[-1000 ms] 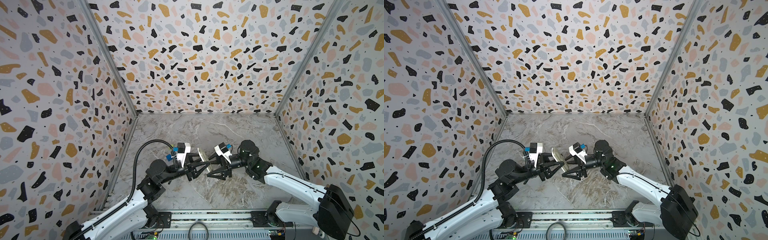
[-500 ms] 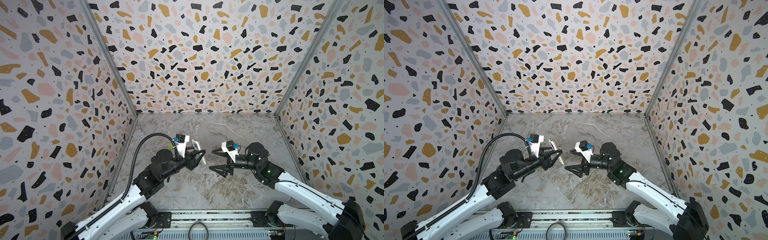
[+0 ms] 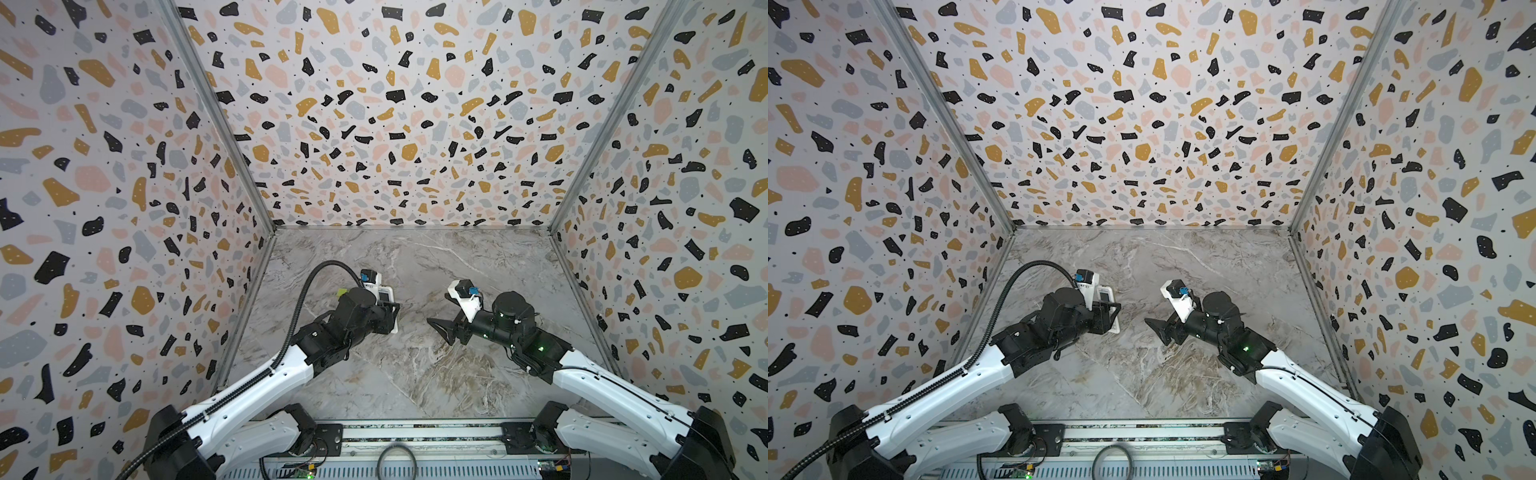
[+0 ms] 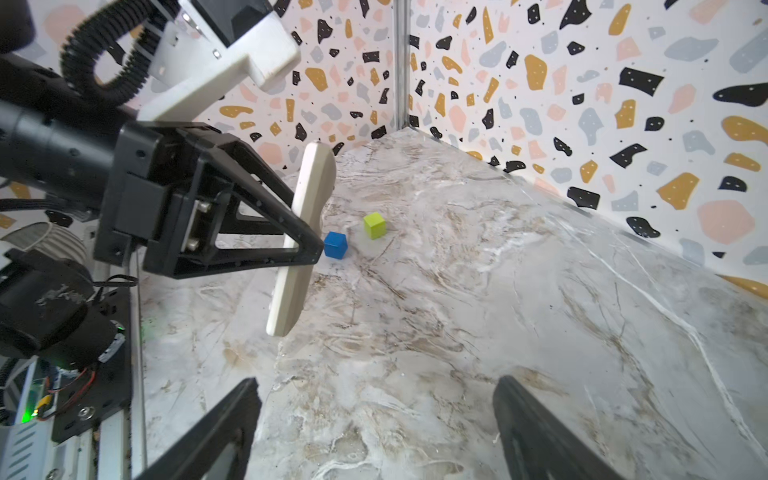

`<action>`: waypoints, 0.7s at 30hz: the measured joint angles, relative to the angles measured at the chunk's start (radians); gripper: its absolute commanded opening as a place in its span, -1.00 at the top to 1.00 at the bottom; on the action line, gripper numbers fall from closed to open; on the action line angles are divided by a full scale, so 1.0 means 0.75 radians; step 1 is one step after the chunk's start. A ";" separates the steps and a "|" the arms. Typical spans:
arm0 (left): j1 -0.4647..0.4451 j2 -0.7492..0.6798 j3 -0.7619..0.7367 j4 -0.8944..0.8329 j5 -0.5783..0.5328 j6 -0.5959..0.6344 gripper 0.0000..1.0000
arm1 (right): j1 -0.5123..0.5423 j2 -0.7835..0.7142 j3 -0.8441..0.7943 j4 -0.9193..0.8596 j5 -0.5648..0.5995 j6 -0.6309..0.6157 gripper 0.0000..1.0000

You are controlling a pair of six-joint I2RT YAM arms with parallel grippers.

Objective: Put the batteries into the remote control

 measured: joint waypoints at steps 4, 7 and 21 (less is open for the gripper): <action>0.005 0.089 0.023 -0.035 -0.043 -0.023 0.89 | 0.000 0.046 -0.003 -0.007 0.057 -0.012 -0.80; 0.010 0.152 0.035 -0.058 -0.070 -0.037 0.89 | 0.000 0.067 -0.016 -0.007 0.080 -0.021 -0.81; 0.087 0.467 0.035 -0.047 -0.052 -0.056 0.87 | 0.000 0.112 -0.030 -0.006 0.110 -0.061 -0.86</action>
